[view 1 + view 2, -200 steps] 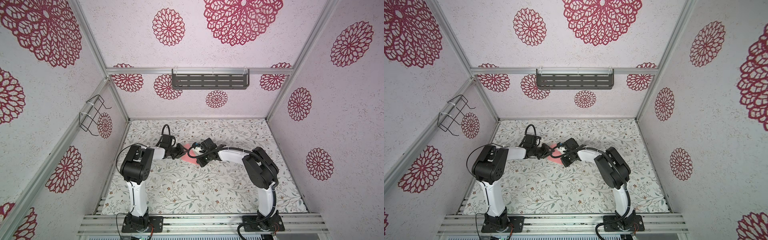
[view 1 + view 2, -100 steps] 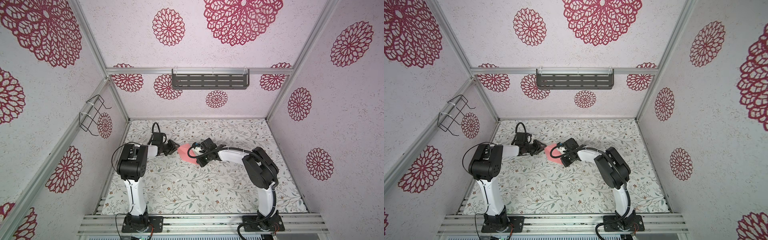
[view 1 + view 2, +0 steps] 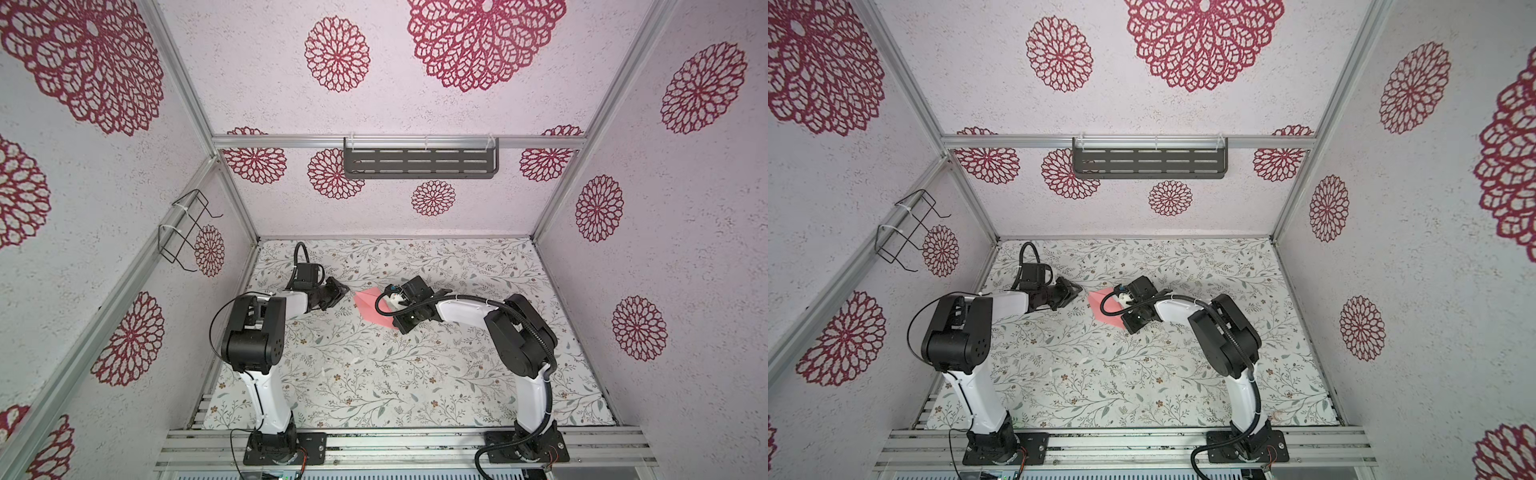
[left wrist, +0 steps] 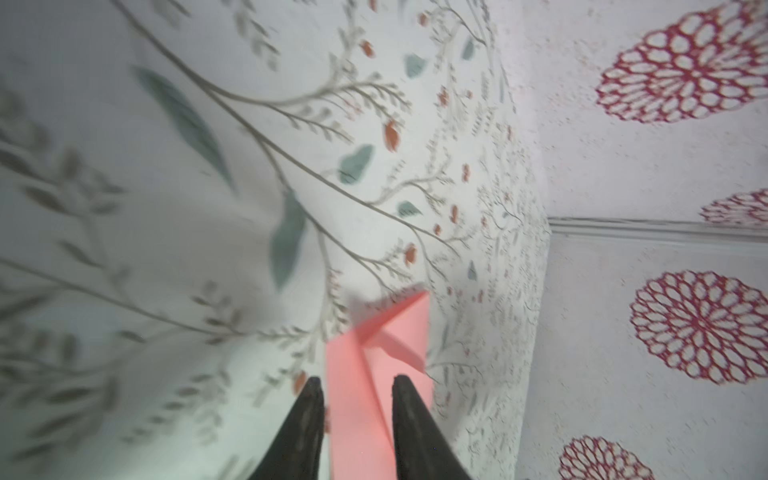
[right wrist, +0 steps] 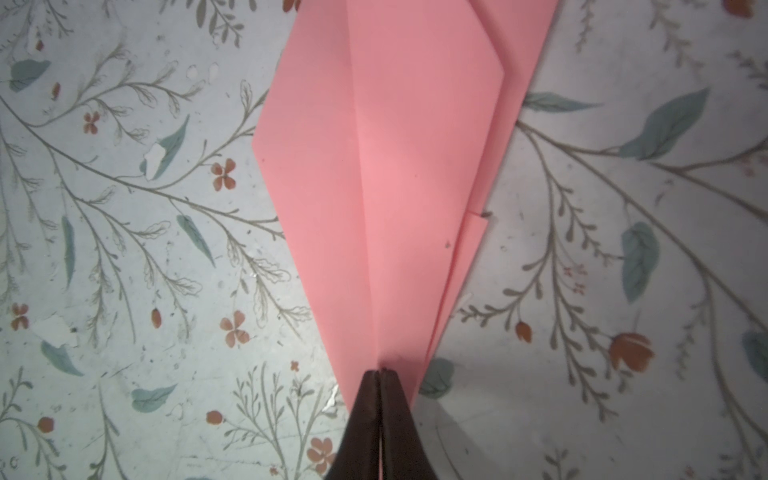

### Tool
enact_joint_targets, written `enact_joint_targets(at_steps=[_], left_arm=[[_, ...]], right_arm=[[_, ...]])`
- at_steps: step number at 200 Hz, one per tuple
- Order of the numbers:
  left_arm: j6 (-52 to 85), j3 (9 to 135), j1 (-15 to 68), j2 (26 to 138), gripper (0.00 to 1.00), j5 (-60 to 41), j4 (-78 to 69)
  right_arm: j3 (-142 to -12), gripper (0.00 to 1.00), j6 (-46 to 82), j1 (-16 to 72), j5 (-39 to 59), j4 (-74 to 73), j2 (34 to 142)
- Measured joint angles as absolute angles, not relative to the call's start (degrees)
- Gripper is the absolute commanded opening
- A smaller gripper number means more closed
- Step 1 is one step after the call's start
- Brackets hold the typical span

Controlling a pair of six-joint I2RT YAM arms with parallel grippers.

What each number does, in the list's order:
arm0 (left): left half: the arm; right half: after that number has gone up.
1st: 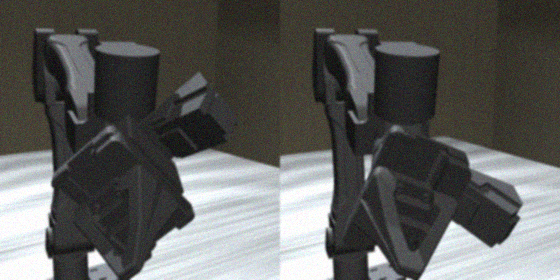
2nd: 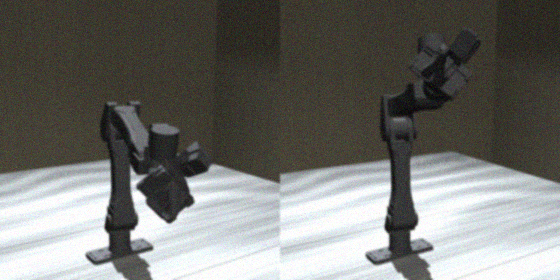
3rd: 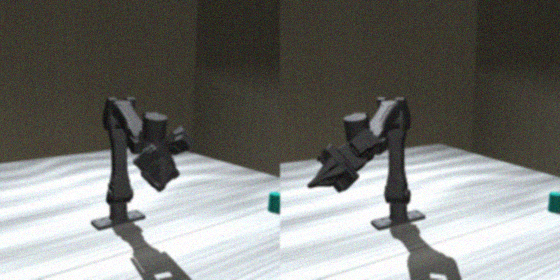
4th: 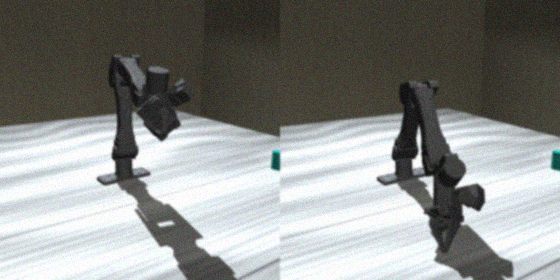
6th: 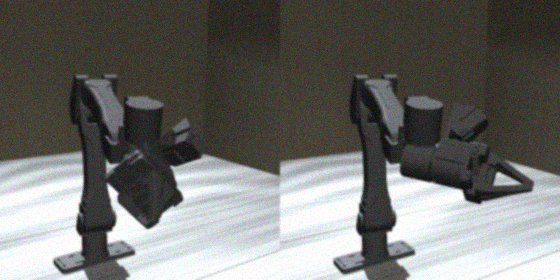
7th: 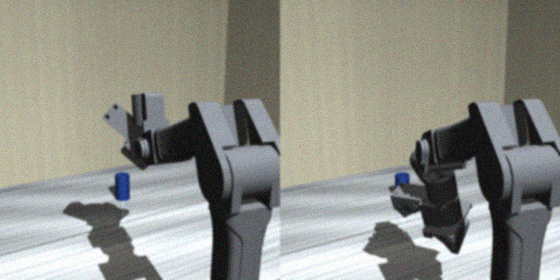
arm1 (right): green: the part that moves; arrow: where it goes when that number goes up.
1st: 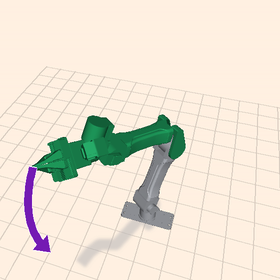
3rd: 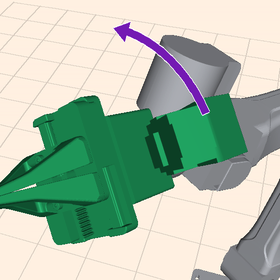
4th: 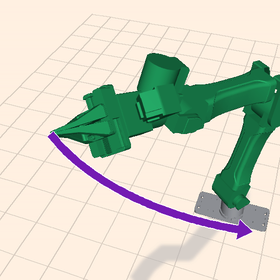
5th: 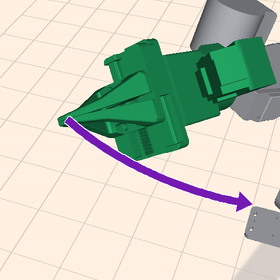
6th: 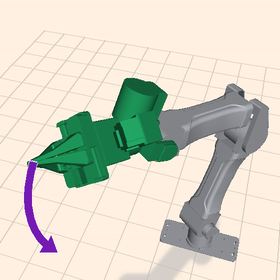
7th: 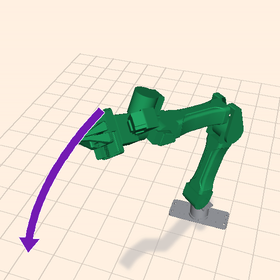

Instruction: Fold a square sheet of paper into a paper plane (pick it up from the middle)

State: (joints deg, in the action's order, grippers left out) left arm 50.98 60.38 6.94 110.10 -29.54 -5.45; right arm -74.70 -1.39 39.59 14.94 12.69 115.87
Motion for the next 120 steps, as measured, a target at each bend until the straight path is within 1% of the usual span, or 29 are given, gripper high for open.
enact_joint_targets(at_steps=[25,45,85,120], left_arm=[[51.99,61.14,11.18,110.21,0.27,-31.11,-7.03],[52.56,62.89,13.21,112.88,0.27,-32.05,-7.51],[51.57,64.49,12.69,118.24,0.27,-30.35,-5.43],[49.08,65.43,11.00,118.54,0.30,-28.40,-4.71]], right_arm=[[-74.65,0.08,-1.34,39.59,14.96,12.64,115.87],[-74.63,0.08,-1.30,39.59,14.96,12.62,115.87],[-74.63,0.08,-1.30,39.59,14.98,12.60,115.87],[-74.63,0.09,-1.30,39.59,14.98,12.58,115.87]])
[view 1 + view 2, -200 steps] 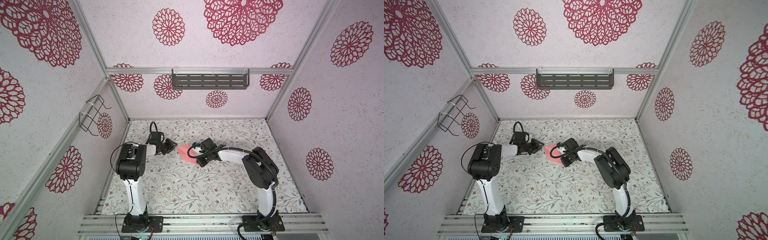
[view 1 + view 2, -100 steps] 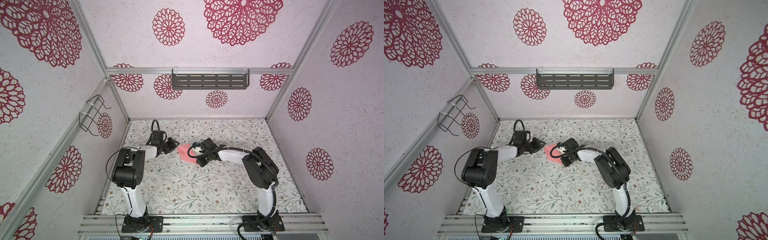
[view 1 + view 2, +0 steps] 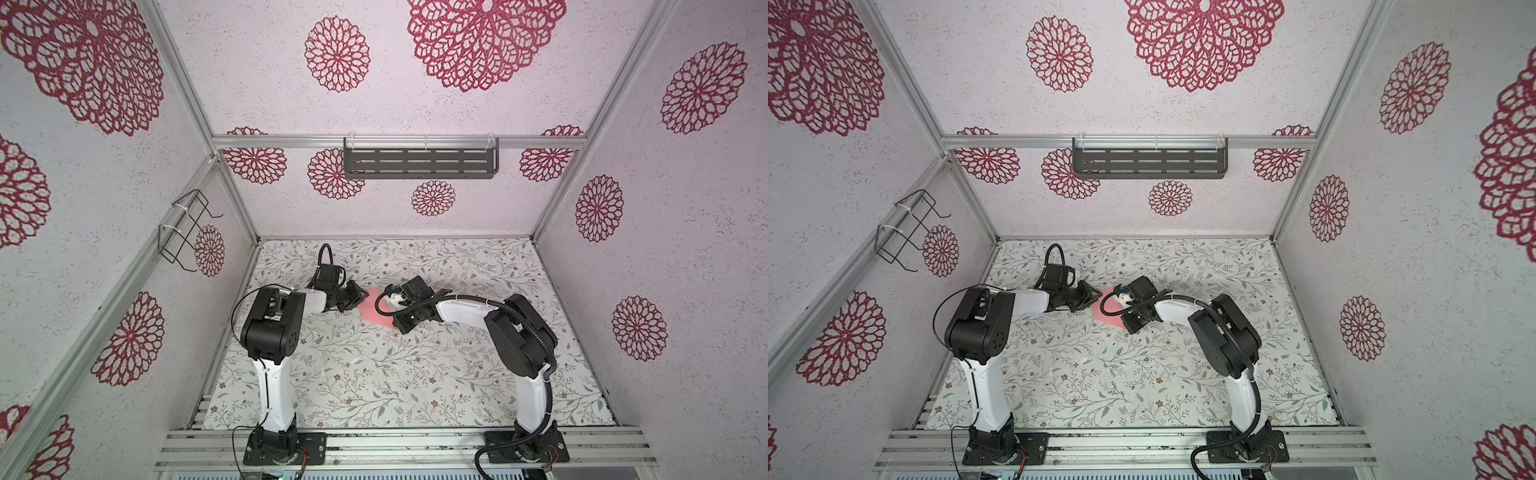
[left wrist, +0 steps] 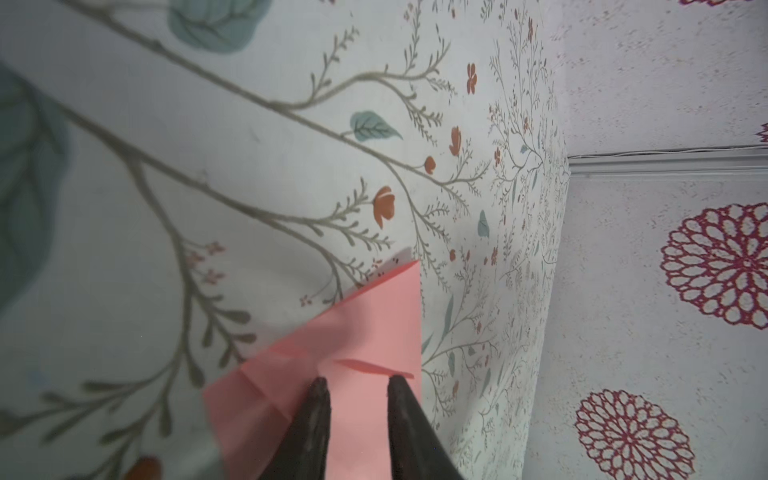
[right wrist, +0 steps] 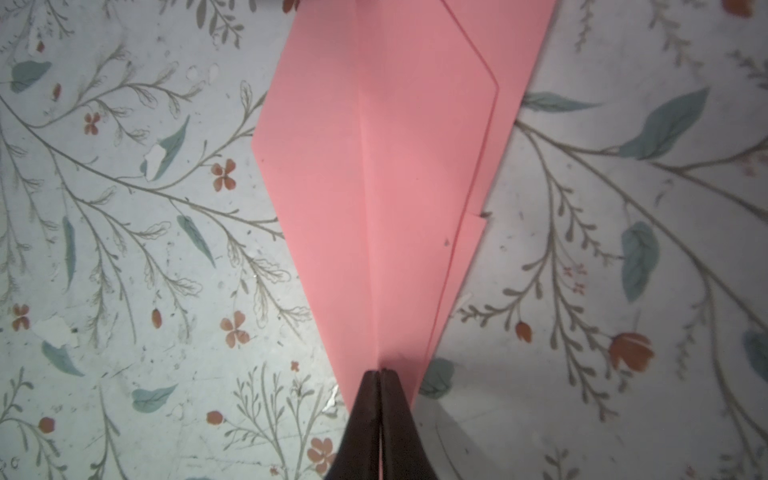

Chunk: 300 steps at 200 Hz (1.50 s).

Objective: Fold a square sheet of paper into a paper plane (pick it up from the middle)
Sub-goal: 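Open both grippers and draw them apart, leaving the folded sheet on the table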

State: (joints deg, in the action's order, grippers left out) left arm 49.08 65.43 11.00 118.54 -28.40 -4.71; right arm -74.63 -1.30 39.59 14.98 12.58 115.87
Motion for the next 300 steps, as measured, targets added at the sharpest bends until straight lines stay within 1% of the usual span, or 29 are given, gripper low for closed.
enact_joint_targets(at_steps=[24,61,72,86,108,122,133,157,171,182,190,193,203,207,212,254,269,279,300], left_arm=[[48.01,65.23,9.45,118.54,0.30,-28.03,-4.86],[48.45,63.31,4.95,118.52,0.32,-30.44,-8.10],[48.36,63.70,3.70,118.52,0.33,-30.22,-7.77],[47.99,64.86,2.79,118.45,0.34,-29.41,-6.11],[47.70,65.60,2.17,116.62,0.38,-27.07,-2.35],[47.62,64.71,2.35,113.23,0.43,-25.78,-0.14],[47.97,63.53,2.61,109.51,0.48,-24.80,0.86],[48.47,60.90,3.53,101.38,0.61,-22.74,1.63],[48.56,59.99,4.64,97.95,0.72,-21.12,2.35],[48.82,59.51,5.85,96.31,0.81,-19.73,2.96],[48.93,59.16,6.92,95.53,0.86,-18.68,3.42],[49.06,58.98,7.49,95.24,0.88,-18.24,3.75],[49.30,58.41,9.13,94.59,0.95,-16.97,4.32],[49.43,58.11,9.89,94.37,1.00,-16.34,4.49],[49.56,57.74,10.79,94.15,0.97,-15.66,4.64],[52.88,54.02,17.69,93.78,0.97,-11.73,4.16],[54.83,52.82,19.14,93.89,0.98,-11.97,2.24],[56.16,52.29,19.66,94.24,1.00,-12.58,0.56],[58.72,52.12,20.01,96.20,0.91,-13.80,-3.29]], right_arm=[[-74.61,0.09,-1.30,39.59,14.96,12.53,115.87],[-74.46,0.10,-1.21,39.59,15.03,12.25,115.87],[-74.46,0.12,-0.93,39.59,15.09,12.25,115.87],[-74.54,0.17,-0.36,39.59,15.33,12.27,115.85],[-75.26,0.29,1.72,39.70,15.25,12.78,115.85],[-75.37,0.41,3.46,39.75,15.49,12.64,115.74],[-75.29,0.47,4.71,39.77,15.29,12.34,115.24],[-73.45,0.58,7.99,39.75,14.17,10.70,110.91],[-71.59,0.64,9.74,39.57,12.95,8.64,106.74],[-69.95,0.80,11.05,39.24,11.97,6.33,103.37],[-68.73,0.96,12.01,38.68,11.55,4.45,101.27],[-68.18,0.98,12.23,38.39,11.33,3.64,100.40],[-66.67,0.99,13.08,37.30,10.55,1.28,98.54],[-66.08,0.99,13.30,36.80,10.20,0.47,97.95],[-65.36,0.99,13.74,36.16,9.74,-0.56,97.47],[-57.82,0.99,15.14,31.20,7.94,-7.29,95.39],[-55.81,0.99,16.16,29.85,8.45,-8.71,95.00],[-55.48,0.99,16.49,29.10,9.34,-8.82,95.00],[-55.94,0.99,16.62,28.34,11.75,-8.82,95.04]])
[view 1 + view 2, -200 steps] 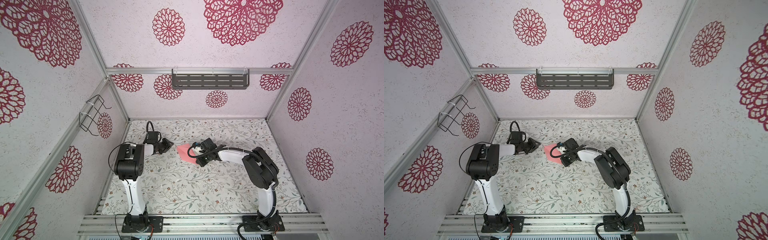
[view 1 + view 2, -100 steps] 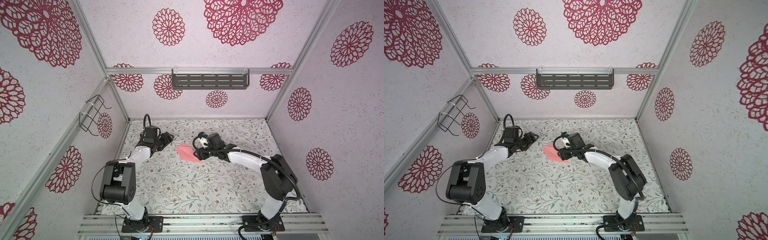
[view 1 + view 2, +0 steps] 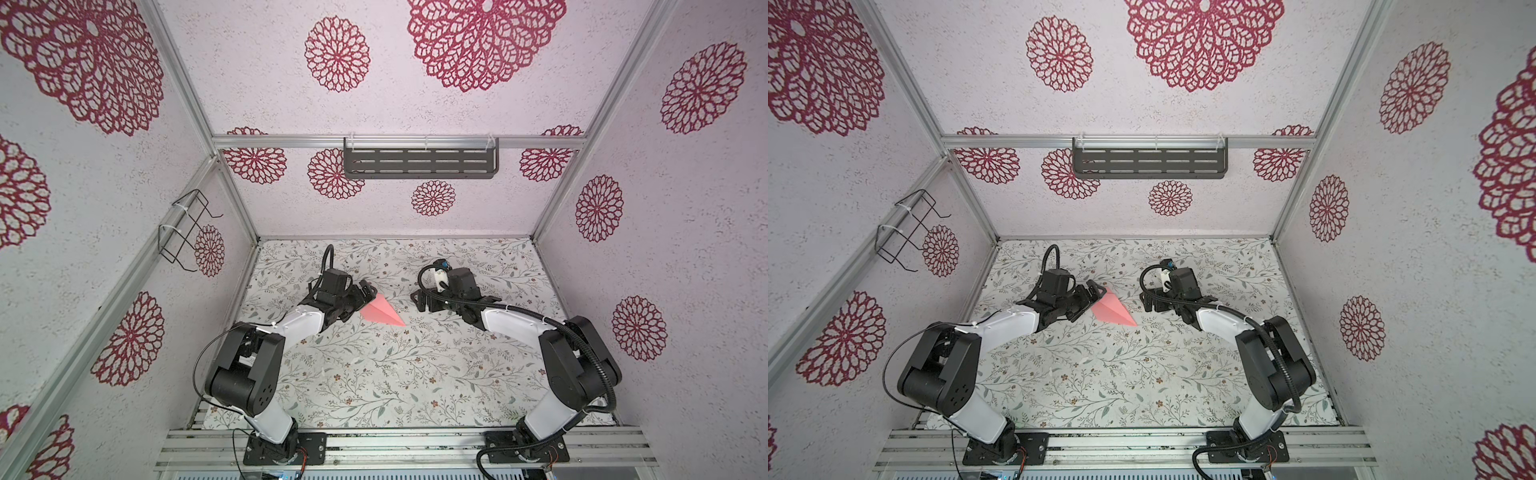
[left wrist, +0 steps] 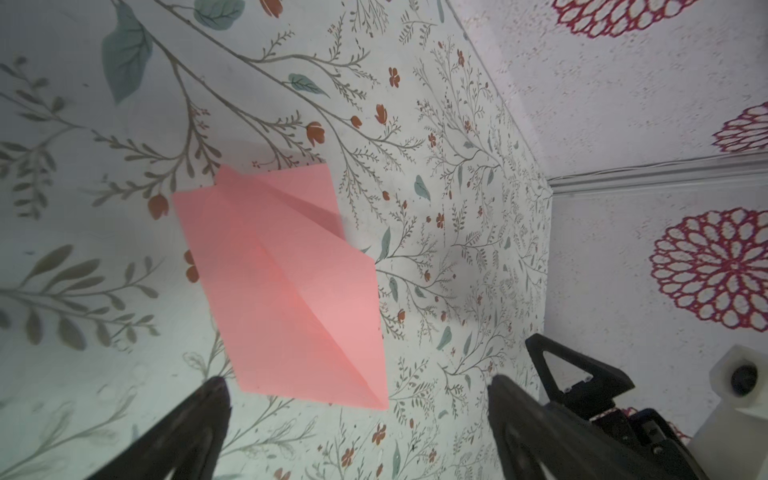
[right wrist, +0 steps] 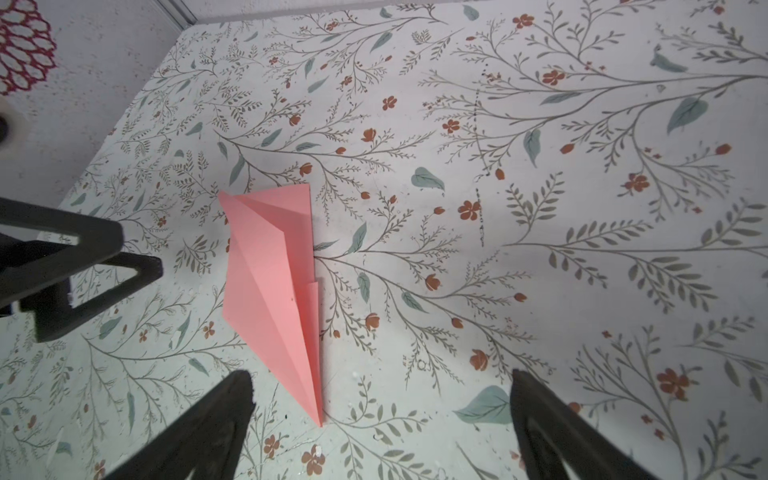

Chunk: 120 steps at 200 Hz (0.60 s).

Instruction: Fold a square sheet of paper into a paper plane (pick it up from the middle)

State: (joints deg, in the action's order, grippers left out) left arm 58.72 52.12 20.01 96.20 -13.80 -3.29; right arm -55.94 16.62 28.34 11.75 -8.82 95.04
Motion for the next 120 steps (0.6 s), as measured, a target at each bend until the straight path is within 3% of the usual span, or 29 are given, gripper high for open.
enact_joint_targets(at_steps=[78,120], left_arm=[[61.71,57.06,19.05,108.60,0.60,-20.62,-9.23],[61.58,57.47,17.80,111.57,0.53,-23.22,-13.28]], right_arm=[[-58.72,0.98,16.10,28.56,16.84,-9.08,99.88],[-59.77,0.97,16.12,28.56,16.78,-8.36,100.07]])
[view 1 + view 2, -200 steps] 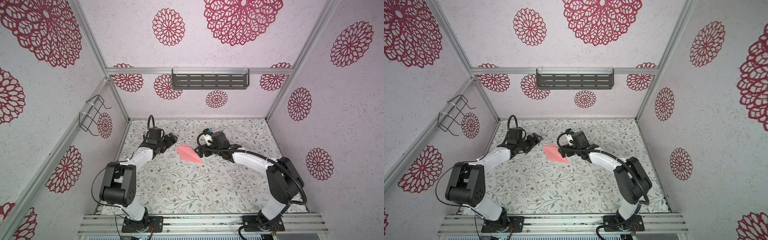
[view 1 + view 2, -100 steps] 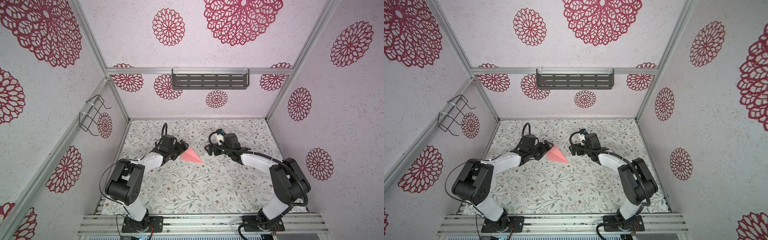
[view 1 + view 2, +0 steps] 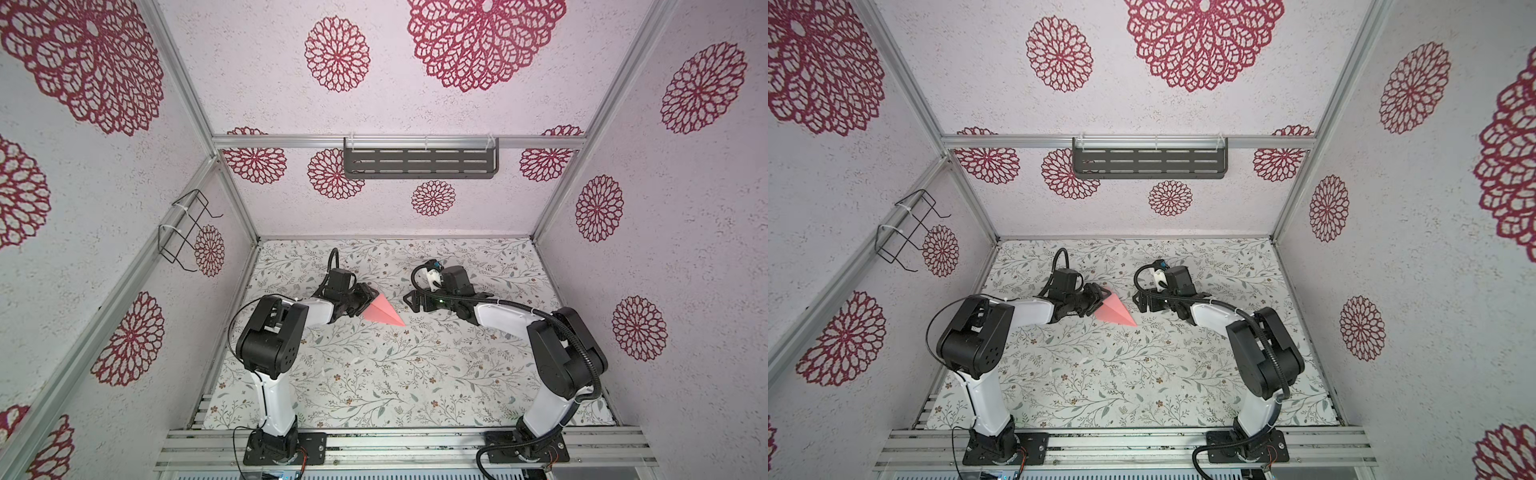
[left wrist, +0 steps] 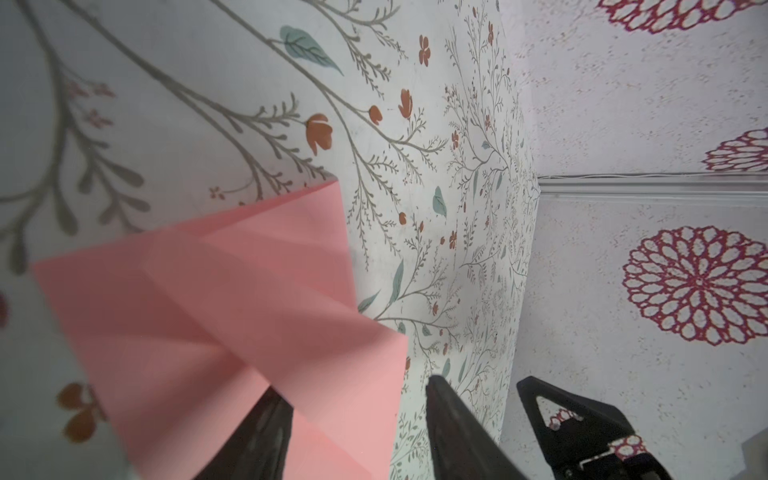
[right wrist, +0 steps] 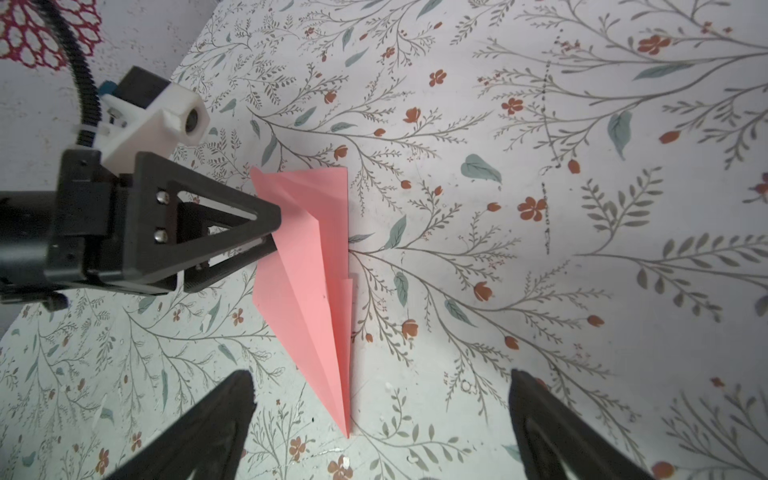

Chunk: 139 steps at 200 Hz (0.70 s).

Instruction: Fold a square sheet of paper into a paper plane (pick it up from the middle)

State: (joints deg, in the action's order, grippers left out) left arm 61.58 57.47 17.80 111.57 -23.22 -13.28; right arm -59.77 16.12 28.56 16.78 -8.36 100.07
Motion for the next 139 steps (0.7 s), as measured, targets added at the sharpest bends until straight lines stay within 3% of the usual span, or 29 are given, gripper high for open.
enact_joint_targets(at_steps=[79,139], left_arm=[[62.17,56.21,16.53,116.84,0.40,-26.17,-22.92],[62.06,56.21,15.88,117.60,0.16,-27.20,-25.87]], right_arm=[[-61.28,0.96,16.16,28.56,16.78,-6.15,100.07],[-63.31,0.95,16.16,28.56,16.38,-4.95,100.07]])
